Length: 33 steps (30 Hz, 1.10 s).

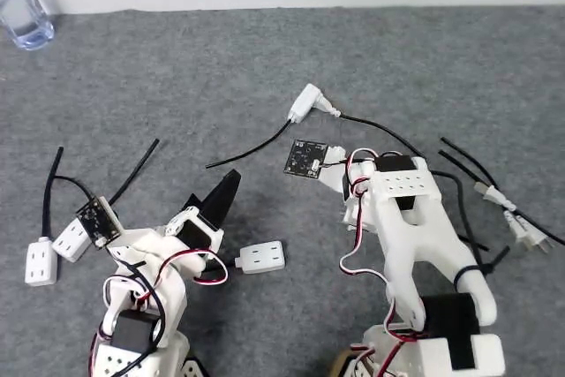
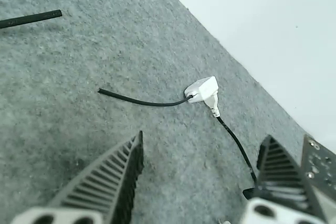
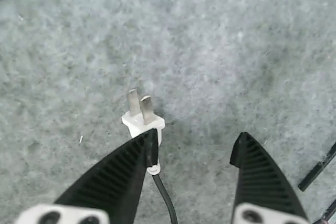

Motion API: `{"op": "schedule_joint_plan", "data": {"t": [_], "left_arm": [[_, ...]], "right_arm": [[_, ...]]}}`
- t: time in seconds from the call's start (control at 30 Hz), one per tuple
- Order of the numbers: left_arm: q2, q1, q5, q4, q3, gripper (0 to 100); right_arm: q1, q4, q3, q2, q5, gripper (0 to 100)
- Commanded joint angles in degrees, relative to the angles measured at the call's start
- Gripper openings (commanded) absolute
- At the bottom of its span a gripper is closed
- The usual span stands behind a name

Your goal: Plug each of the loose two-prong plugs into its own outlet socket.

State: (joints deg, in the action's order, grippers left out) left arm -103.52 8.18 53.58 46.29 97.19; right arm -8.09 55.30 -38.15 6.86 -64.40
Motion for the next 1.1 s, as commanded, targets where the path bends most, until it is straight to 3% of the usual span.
{"op": "schedule_joint_plan", "data": {"t": [0.0, 0.27, 0.43, 0.7, 1.07], "left_arm": [[-0.44, 0.35, 0.09, 0.18, -0.75, 33], [-0.53, 0.35, 0.09, 1.23, -0.75, 33], [-0.53, 0.35, 0.09, 1.23, -0.75, 33], [-0.53, 0.35, 0.09, 1.23, -0.75, 33], [-0.53, 0.35, 0.09, 1.14, -0.75, 33]], "right_arm": [[0.22, 0.92, 2.64, 1.45, -0.62, 24.7], [-0.31, 15.08, 5.19, 12.53, 0.62, 24.7], [-0.40, 17.63, -0.53, 17.27, 1.67, 24.7], [-0.57, 6.29, -11.96, 18.51, 1.49, 24.7], [-0.48, -4.97, -12.66, 10.51, 1.41, 24.7]]}}
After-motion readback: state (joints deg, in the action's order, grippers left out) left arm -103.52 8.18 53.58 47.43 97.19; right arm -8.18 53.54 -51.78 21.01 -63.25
